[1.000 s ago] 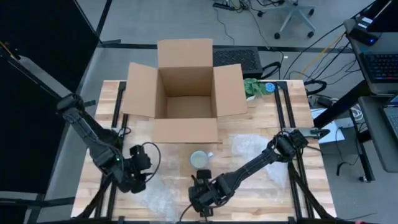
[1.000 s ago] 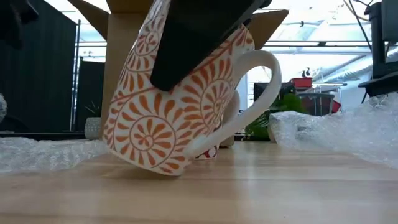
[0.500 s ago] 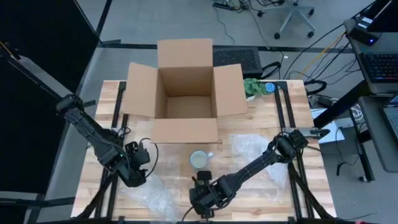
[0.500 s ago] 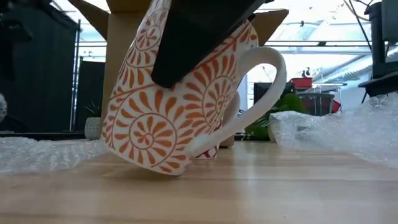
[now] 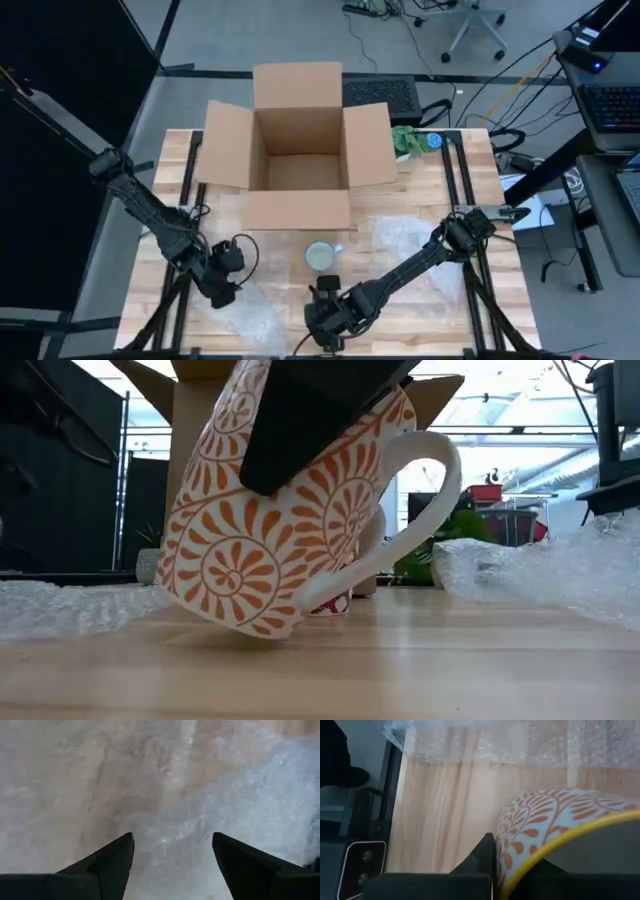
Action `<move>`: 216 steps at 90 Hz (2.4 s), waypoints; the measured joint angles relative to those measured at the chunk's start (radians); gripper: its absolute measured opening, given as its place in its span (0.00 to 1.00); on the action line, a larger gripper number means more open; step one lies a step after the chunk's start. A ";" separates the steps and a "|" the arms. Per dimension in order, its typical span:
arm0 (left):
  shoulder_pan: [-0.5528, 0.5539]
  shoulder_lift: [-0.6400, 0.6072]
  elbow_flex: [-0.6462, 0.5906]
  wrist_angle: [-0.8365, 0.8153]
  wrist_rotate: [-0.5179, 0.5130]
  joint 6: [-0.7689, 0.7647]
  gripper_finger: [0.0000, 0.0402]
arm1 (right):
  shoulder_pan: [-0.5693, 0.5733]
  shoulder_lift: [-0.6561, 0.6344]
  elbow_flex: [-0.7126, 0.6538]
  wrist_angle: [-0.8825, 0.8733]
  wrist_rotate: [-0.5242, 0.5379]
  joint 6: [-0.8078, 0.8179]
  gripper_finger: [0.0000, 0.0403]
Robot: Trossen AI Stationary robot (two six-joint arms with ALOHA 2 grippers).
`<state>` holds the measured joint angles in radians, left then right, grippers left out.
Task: Wrap mug
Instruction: Wrap the yellow mug with bubble wrap
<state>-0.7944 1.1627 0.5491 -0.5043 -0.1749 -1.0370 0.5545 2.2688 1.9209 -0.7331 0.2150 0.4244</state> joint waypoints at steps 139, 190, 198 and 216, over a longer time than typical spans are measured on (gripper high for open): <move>-0.423 0.438 0.313 0.429 -0.071 -0.272 0.00 | -0.115 -0.079 0.000 0.563 0.015 -0.275 0.01; -0.453 0.492 0.313 0.450 -0.030 -0.366 0.00 | -0.122 -0.032 0.000 0.638 0.021 -0.314 0.01; -0.460 0.509 0.313 0.443 0.045 -0.394 0.03 | -0.121 -0.032 0.000 0.636 0.020 -0.315 0.01; -0.471 0.514 0.312 0.439 0.118 -0.399 0.20 | -0.126 -0.032 0.000 0.598 0.021 -0.313 0.01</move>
<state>-1.2655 1.6768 0.8612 -0.0652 -0.0574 -1.4363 0.4290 2.2372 1.9213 -0.1354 0.2356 0.1113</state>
